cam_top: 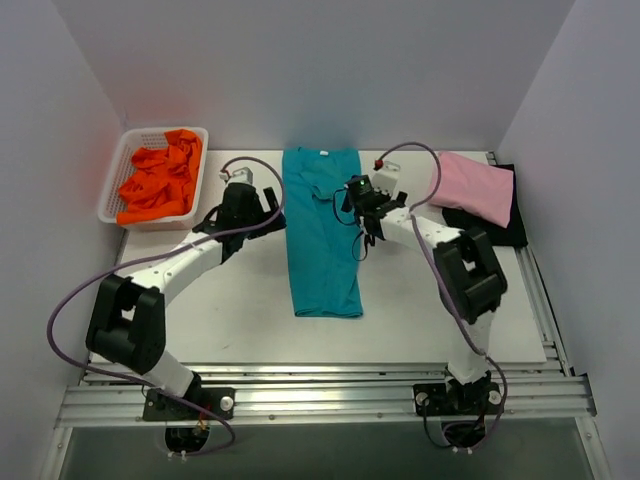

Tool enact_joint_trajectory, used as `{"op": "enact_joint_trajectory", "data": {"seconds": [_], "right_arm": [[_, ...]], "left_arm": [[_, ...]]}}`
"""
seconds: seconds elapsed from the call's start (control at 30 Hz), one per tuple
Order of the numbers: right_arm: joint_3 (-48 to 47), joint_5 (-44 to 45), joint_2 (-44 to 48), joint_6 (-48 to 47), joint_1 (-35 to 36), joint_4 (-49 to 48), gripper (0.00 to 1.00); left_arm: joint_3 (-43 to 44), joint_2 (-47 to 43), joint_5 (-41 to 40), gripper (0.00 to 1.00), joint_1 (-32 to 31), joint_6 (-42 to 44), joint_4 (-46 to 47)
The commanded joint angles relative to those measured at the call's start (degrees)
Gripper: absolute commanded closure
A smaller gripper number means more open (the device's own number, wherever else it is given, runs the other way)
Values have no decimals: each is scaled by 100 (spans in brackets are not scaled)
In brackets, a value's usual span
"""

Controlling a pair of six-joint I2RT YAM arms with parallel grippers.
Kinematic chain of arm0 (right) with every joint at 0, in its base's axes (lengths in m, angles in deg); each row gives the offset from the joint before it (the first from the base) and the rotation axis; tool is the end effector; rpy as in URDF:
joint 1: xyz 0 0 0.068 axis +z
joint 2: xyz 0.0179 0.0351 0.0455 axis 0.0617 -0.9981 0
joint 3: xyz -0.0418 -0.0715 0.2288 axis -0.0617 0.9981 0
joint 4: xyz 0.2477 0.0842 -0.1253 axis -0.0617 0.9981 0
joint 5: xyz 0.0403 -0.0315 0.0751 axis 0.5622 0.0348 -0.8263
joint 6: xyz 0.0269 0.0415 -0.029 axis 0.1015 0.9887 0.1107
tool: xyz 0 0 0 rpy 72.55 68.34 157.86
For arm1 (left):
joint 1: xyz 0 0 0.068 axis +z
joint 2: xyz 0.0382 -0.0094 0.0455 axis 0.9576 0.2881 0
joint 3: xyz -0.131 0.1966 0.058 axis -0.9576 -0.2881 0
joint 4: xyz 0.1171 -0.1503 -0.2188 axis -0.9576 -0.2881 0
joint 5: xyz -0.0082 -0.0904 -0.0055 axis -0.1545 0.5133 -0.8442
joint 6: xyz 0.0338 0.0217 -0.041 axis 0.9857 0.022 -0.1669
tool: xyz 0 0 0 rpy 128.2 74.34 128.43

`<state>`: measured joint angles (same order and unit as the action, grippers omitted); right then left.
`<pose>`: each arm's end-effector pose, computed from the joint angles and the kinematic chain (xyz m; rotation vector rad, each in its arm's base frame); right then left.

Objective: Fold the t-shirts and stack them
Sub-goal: Rotate the tshirt 90 degrees, then grab the bottom of the folded rectangular tshirt with both arms

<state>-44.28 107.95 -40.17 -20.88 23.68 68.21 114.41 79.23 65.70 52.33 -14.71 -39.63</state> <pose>0.4430 0.2055 0.1568 0.4139 1.9793 0.1364 0.3729 -0.1379 0.2012 -0.3030 2.2195 -0.4041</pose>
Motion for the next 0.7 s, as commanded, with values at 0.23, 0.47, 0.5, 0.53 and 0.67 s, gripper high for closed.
{"op": "enact_joint_trajectory", "data": {"seconds": [0.23,0.47,0.5,0.53,0.67], "right_arm": [[3795,949,3351,2286,1504,527,1],[5359,273,4266,3018,2296,142,9],[5431,237,4293,3088,2340,81,11],[5493,245,4319,3149,2488,-16,14],[5520,342,4083,3264,2674,-114,28]], "left_arm": [[-2288,-1522,-940,2,-1745,-1275,243],[-2965,-1787,-1336,2,-2846,-1890,356],[-3027,-1769,-1327,2,-2899,-1987,426],[-3088,-1751,-1379,2,-2952,-2066,575],[-3361,-1576,-1336,1,-3066,-2225,1147]]}}
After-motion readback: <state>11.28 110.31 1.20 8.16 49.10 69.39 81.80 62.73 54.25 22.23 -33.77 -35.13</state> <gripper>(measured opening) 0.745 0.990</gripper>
